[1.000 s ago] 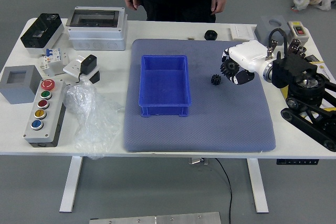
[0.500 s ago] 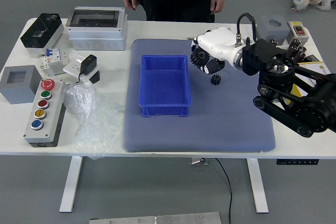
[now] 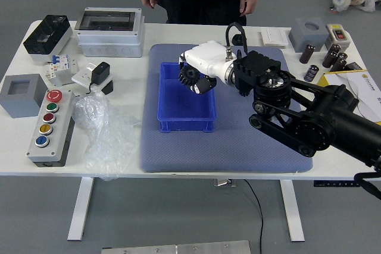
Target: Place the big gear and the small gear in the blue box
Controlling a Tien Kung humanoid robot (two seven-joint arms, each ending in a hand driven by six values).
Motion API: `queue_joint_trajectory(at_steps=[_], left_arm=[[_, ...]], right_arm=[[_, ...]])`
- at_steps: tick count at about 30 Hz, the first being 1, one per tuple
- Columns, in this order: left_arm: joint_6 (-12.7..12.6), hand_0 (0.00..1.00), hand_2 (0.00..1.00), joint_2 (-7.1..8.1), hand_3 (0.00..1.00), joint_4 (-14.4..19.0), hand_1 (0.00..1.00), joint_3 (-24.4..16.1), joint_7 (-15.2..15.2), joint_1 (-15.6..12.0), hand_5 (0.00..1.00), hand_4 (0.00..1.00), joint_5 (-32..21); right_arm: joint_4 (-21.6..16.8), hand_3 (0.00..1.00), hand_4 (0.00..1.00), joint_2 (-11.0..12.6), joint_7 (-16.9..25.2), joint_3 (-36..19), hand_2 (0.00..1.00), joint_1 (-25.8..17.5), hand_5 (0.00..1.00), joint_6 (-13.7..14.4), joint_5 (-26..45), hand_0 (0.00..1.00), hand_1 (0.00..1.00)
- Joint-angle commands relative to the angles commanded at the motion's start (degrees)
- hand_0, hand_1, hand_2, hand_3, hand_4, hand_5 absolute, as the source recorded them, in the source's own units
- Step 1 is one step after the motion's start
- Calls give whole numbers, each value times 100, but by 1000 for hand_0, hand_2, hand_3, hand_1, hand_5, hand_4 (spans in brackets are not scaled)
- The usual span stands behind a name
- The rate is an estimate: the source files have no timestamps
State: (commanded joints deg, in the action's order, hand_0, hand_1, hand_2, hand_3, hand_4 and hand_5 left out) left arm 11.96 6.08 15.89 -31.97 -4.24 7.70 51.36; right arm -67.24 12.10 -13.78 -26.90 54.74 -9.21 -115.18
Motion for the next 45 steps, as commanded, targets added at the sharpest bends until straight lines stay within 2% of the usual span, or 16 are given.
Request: queue_joint_trajectory(at_steps=[5, 6, 11, 12, 17, 18, 23, 24, 29, 30, 35, 36, 41, 42, 45], left_arm=[[11, 862, 846, -25, 866, 1, 842, 36, -4, 31, 687, 757, -18], [12, 862, 846, -29, 866, 1, 843, 41, -5, 37, 687, 756, -21], [12, 862, 846, -31, 866, 1, 843, 63, -6, 51, 687, 756, -37], [12, 862, 846, -31, 866, 1, 843, 64, -6, 51, 687, 757, -38], [12, 862, 846, -31, 866, 1, 843, 66, -7, 56, 687, 757, -40], [13, 862, 846, -32, 866, 1, 843, 67, -7, 57, 687, 756, -40], [14, 862, 846, -29, 866, 1, 843, 72, -9, 58, 687, 756, -41], [14, 862, 846, -28, 867, 0, 843, 73, -9, 57, 686, 755, -41], [17, 862, 846, -29, 867, 0, 843, 81, -12, 58, 686, 755, -43], [18, 862, 846, -29, 867, 0, 843, 80, -12, 58, 688, 756, -43], [15, 862, 846, -19, 867, 0, 843, 52, -13, 56, 688, 756, -37], [14, 862, 846, -16, 867, 0, 843, 44, -13, 54, 687, 756, -35], [15, 862, 846, -12, 867, 1, 843, 3, -14, 57, 687, 756, -18], [16, 862, 846, -13, 867, 1, 843, -1, -15, 61, 687, 755, -18], [20, 862, 846, -19, 867, 2, 843, -26, -16, 70, 687, 755, -7]], right_arm=[[55, 580, 475, -90, -3, 69, 464, -29, 176, -25, 60, 518, 392], [63, 594, 508, -99, -3, 77, 476, -32, 181, -42, 80, 511, 405], [100, 594, 508, -114, -24, 81, 476, -40, 181, -209, 194, 511, 405], [105, 645, 753, -112, -32, 72, 520, -40, 341, -250, 220, 429, 458], [115, 645, 753, -112, -48, 16, 520, -37, 341, -388, 313, 429, 458], [116, 815, 838, -112, -47, 3, 633, -36, 423, -411, 329, 508, 543], [109, 815, 838, -113, -29, -46, 633, -32, 423, -498, 410, 508, 543], [108, 935, 937, -115, -28, -51, 765, -30, 518, -509, 426, 579, 593], [80, 935, 937, -112, -30, -69, 765, -10, 518, -533, 477, 579, 593], [59, 944, 940, -96, -33, -80, 793, -4, 520, -524, 477, 602, 606], [-95, 944, 940, 120, -32, -211, 793, 48, 520, -463, 424, 602, 606], [-127, 867, 920, 186, -30, -243, 725, 57, 511, -455, 414, 572, 584], [-211, 867, 920, 514, -8, -373, 725, 62, 511, -416, 364, 572, 584], [-212, 816, 897, 578, -2, -379, 699, 53, 488, -411, 346, 546, 559], [-201, 816, 897, 748, 24, -388, 699, -6, 488, -383, 315, 546, 559]])
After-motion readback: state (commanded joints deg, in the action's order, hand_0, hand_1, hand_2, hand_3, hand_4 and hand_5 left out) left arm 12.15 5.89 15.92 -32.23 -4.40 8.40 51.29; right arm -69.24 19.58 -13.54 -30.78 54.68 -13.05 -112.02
